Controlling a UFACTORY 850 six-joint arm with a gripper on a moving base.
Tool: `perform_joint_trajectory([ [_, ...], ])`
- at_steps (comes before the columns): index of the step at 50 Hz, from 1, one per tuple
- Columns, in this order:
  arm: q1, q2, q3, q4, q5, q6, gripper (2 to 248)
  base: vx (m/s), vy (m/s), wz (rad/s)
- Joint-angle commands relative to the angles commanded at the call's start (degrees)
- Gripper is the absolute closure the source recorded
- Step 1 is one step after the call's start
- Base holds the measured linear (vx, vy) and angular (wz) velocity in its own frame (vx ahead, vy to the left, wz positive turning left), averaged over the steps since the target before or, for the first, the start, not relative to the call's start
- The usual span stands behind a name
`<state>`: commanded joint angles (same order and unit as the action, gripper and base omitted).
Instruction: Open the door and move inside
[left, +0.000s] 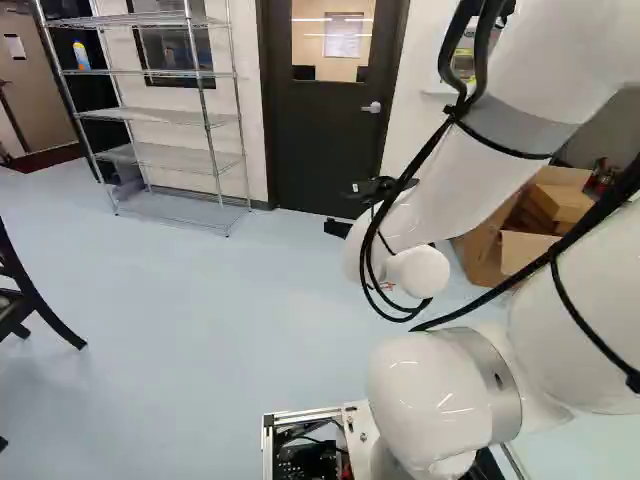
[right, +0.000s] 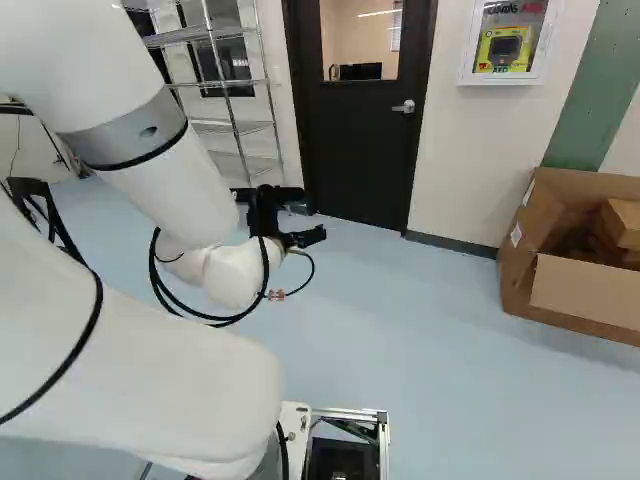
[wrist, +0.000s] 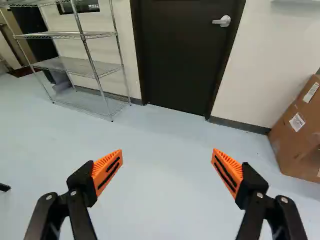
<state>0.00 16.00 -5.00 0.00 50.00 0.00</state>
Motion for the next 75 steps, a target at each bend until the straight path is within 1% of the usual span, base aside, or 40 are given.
perform_joint_trajectory([
  [18,0.0,0.0,0.0,0.0,0.0,0.0,3,0.094,-0.002,-0.008],
  [75,0.0,0.0,0.0,0.0,0.0,0.0,3,0.139,0.000,-0.014],
])
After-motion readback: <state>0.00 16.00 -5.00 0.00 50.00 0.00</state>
